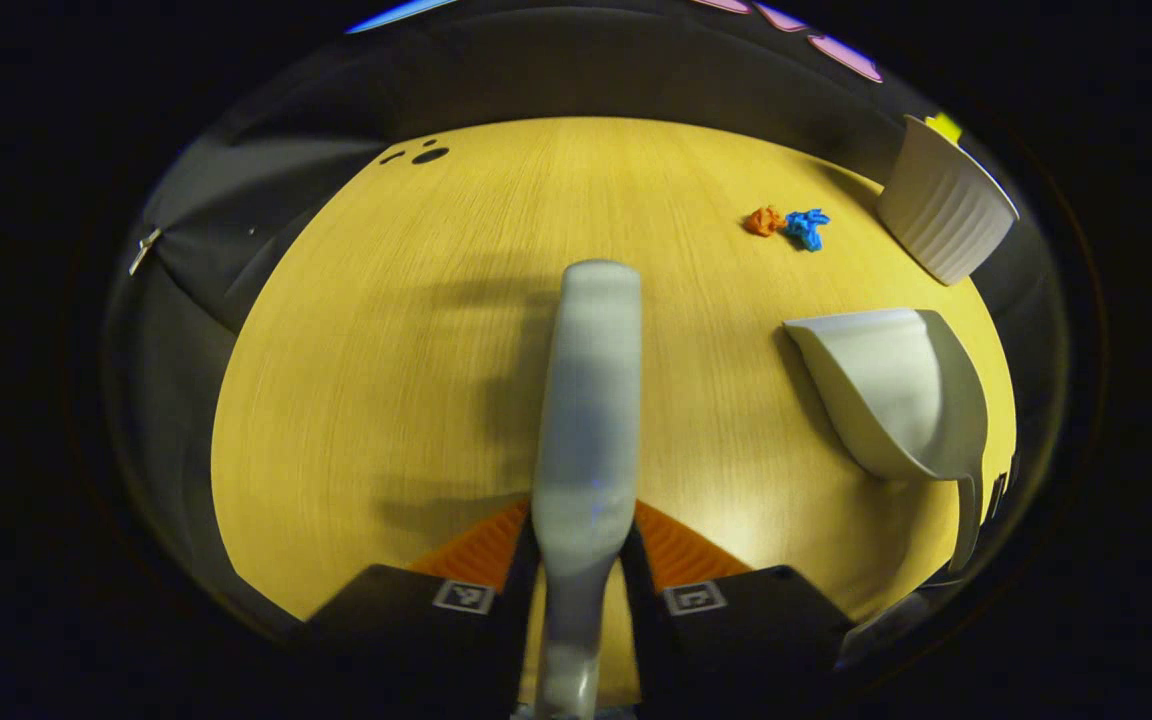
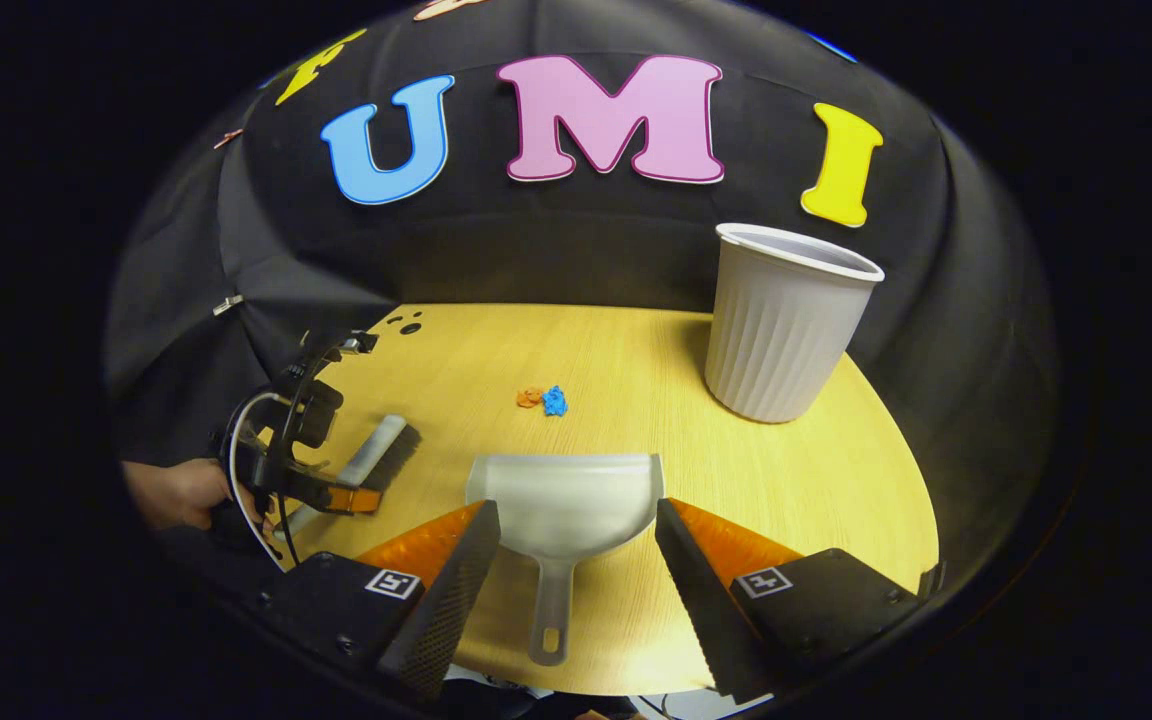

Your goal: Pick up the small broom and dustpan from the desktop, sweep the trash into the dustpan with the broom, and then empty the trash into the garbage bin.

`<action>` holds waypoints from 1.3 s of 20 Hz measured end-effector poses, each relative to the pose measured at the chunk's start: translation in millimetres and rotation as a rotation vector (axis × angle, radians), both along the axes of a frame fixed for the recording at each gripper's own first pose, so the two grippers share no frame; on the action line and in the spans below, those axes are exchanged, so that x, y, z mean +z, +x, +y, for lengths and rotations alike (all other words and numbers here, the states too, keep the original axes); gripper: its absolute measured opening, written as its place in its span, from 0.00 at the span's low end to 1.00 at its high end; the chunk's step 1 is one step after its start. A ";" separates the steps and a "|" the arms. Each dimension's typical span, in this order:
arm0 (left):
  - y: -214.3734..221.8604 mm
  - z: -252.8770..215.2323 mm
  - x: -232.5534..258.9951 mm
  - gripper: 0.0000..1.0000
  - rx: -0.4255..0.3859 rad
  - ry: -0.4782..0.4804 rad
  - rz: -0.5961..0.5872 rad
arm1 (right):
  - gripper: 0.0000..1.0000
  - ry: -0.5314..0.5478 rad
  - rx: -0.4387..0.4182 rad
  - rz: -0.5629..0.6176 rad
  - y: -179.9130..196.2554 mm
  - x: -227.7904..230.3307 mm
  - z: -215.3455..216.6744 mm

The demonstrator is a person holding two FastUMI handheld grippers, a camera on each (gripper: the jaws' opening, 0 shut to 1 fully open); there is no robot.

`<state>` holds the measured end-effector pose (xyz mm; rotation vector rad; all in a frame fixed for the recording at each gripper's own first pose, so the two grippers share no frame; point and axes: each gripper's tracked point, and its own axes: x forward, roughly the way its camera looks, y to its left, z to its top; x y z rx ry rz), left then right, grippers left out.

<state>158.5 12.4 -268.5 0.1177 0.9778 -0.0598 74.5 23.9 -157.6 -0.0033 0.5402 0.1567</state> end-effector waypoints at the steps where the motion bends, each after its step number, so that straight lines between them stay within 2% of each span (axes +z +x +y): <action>1: 0.9 0.2 -8.4 0.40 0.011 -0.002 -0.007 | 0.98 0.005 -0.003 0.012 -1.3 -1.7 -0.1; 3: 1.7 -0.9 -6.7 0.36 0.043 -0.021 -0.029 | 0.98 0.012 -0.003 0.037 -3.8 -8.3 2.0; 4: 3.3 -0.8 -6.7 0.31 0.050 -0.029 -0.040 | 0.98 0.014 -0.006 0.055 -6.1 -12.1 1.5; 7: 1.0 -2.5 -2.7 0.27 0.024 -0.102 -0.056 | 0.98 0.021 -0.024 0.142 -17.1 -29.4 -1.5; 9: 0.7 5.4 5.0 0.23 0.036 -0.125 -0.095 | 1.00 0.025 -0.036 0.185 -22.8 -38.7 -2.5; 10: -0.7 8.4 12.0 0.27 0.036 -0.130 -0.121 | 1.00 0.024 -0.040 0.204 -26.5 -43.9 -2.9; 15: -18.5 16.8 56.0 0.24 -0.003 -0.139 -0.241 | 1.00 0.005 -0.063 0.300 -30.8 -68.9 -0.4; 20: -35.4 33.4 77.8 0.25 -0.049 -0.065 -0.301 | 1.00 0.009 -0.082 0.401 -25.1 -105.4 10.8; 26: -54.1 54.9 98.8 0.24 0.050 -0.117 -0.349 | 1.00 -0.025 -0.118 0.502 -17.8 -150.5 11.9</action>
